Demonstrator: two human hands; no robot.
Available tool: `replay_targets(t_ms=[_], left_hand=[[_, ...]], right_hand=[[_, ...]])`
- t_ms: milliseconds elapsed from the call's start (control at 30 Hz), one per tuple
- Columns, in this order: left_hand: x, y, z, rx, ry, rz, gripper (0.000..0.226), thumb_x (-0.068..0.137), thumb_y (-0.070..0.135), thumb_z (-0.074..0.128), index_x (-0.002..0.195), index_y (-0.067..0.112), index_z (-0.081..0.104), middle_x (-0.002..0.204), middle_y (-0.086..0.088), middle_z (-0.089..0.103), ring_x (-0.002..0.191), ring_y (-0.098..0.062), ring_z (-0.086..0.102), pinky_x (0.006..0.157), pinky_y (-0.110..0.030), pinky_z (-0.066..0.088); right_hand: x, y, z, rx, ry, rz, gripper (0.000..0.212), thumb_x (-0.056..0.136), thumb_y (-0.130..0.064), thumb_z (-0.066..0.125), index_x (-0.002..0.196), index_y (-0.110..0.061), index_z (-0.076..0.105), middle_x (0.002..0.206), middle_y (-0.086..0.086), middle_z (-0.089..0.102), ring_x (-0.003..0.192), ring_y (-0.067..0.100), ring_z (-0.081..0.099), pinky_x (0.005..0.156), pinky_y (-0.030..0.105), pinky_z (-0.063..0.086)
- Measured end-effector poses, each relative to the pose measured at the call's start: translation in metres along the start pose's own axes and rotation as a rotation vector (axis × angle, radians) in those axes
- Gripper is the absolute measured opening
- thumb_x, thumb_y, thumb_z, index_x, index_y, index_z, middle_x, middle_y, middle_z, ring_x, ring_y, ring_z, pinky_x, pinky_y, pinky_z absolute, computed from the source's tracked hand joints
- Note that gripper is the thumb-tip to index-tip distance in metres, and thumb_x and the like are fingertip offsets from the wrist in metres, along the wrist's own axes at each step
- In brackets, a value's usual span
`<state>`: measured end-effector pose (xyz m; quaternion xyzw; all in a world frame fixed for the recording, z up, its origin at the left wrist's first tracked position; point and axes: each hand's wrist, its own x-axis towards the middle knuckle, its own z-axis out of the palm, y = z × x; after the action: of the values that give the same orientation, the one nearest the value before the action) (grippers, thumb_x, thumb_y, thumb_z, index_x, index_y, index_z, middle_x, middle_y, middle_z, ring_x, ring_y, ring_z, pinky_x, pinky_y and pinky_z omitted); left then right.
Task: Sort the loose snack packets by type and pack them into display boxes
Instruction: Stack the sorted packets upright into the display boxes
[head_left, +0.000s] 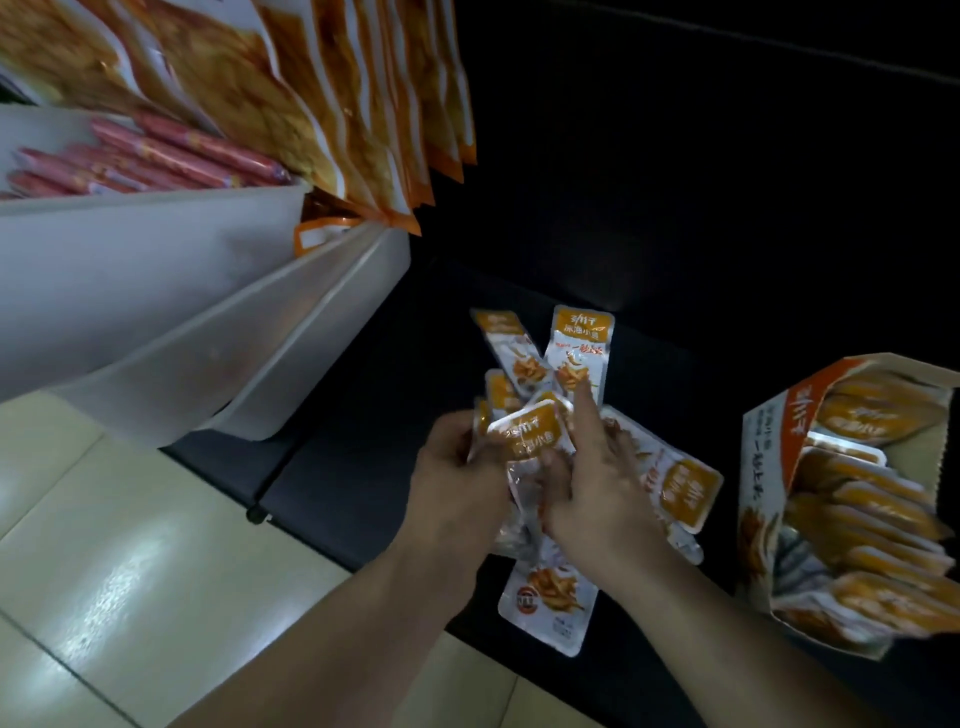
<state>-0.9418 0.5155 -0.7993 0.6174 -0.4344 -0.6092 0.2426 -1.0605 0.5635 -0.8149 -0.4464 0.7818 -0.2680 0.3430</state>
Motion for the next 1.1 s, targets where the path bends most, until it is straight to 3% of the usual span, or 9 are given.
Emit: replay_targets(t_ms=[267,400,500,600,667,800,867,967,1100], left_hand=[[-0.004,-0.001,-0.007,-0.077,-0.041,0.085,0.042,0.094,-0.001,0.070,0.116,0.034,0.068,0.101,0.010,0.079,0.091,-0.008,0.076,0.073,-0.027,0.061],[-0.028,0.003,-0.016,-0.094,-0.170,0.160,0.037,0.101,0.001,0.061,0.121,0.031,0.067,0.108,0.003,0.079,0.098,-0.017,0.077,0.078,-0.033,0.062],[-0.040,0.004,-0.011,-0.086,-0.235,0.230,0.035,0.105,0.007,0.053,0.124,0.033,0.065,0.110,0.003,0.078,0.100,-0.016,0.076,0.075,-0.024,0.060],[-0.046,0.006,-0.003,0.062,-0.354,0.384,0.054,0.104,0.000,0.052,0.140,0.040,0.049,0.119,0.013,0.074,0.110,-0.009,0.072,0.083,-0.023,0.059],[-0.044,0.008,-0.001,0.209,-0.368,0.480,0.065,0.104,0.002,0.053,0.150,0.043,0.033,0.127,0.019,0.068,0.116,-0.005,0.068,0.089,-0.029,0.059],[-0.030,0.004,0.003,0.458,-0.185,0.614,0.041,0.101,0.028,0.054,0.134,0.048,0.039,0.118,0.022,0.067,0.108,-0.002,0.067,0.086,-0.040,0.058],[-0.026,0.003,0.007,0.496,-0.143,0.593,0.031,0.100,0.036,0.057,0.126,0.047,0.044,0.114,0.020,0.066,0.104,-0.002,0.066,0.083,-0.040,0.058],[-0.020,-0.005,0.014,0.499,-0.103,0.551,0.030,0.095,0.030,0.068,0.118,0.044,0.055,0.108,0.020,0.066,0.102,0.001,0.064,0.084,-0.036,0.057],[-0.020,-0.010,0.015,0.350,-0.174,0.454,0.040,0.092,0.014,0.074,0.116,0.042,0.058,0.103,0.020,0.072,0.097,0.002,0.070,0.080,-0.022,0.058]], right_hand=[[0.002,-0.007,-0.013,0.376,0.022,-0.028,0.080,0.099,-0.033,0.064,0.157,-0.055,0.013,0.155,-0.016,0.044,0.126,-0.005,0.056,0.094,0.017,0.053],[-0.009,-0.021,-0.018,0.568,-0.025,0.097,0.080,0.094,-0.044,0.070,0.151,-0.064,0.018,0.129,-0.024,0.061,0.106,-0.005,0.064,0.090,0.025,0.053],[-0.021,-0.032,-0.018,0.737,-0.010,0.042,0.081,0.100,-0.022,0.066,0.148,-0.068,0.019,0.128,-0.022,0.068,0.110,0.003,0.070,0.095,0.038,0.057],[-0.027,-0.045,-0.024,0.864,0.049,-0.020,0.085,0.100,-0.013,0.063,0.145,-0.071,0.021,0.123,-0.029,0.068,0.116,0.000,0.066,0.093,0.033,0.057],[-0.025,-0.049,-0.035,0.937,0.092,-0.074,0.077,0.094,-0.029,0.069,0.144,-0.071,0.027,0.124,-0.031,0.067,0.121,0.000,0.063,0.102,0.037,0.052],[-0.028,-0.060,-0.059,1.006,0.155,-0.121,0.061,0.081,-0.051,0.064,0.141,-0.046,0.050,0.102,-0.030,0.073,0.098,-0.007,0.071,0.076,0.017,0.058],[-0.026,-0.060,-0.060,1.016,0.182,-0.082,0.033,0.085,-0.048,0.064,0.111,-0.028,0.068,0.089,-0.010,0.076,0.083,0.010,0.075,0.071,0.026,0.059],[-0.021,-0.044,-0.050,0.979,0.233,0.002,0.020,0.093,-0.036,0.071,0.086,-0.017,0.066,0.081,0.003,0.070,0.075,0.020,0.069,0.070,0.036,0.057],[-0.022,-0.023,-0.036,0.890,0.217,0.061,0.006,0.100,-0.019,0.064,0.095,-0.018,0.068,0.083,-0.003,0.073,0.075,0.010,0.073,0.064,0.022,0.056]])
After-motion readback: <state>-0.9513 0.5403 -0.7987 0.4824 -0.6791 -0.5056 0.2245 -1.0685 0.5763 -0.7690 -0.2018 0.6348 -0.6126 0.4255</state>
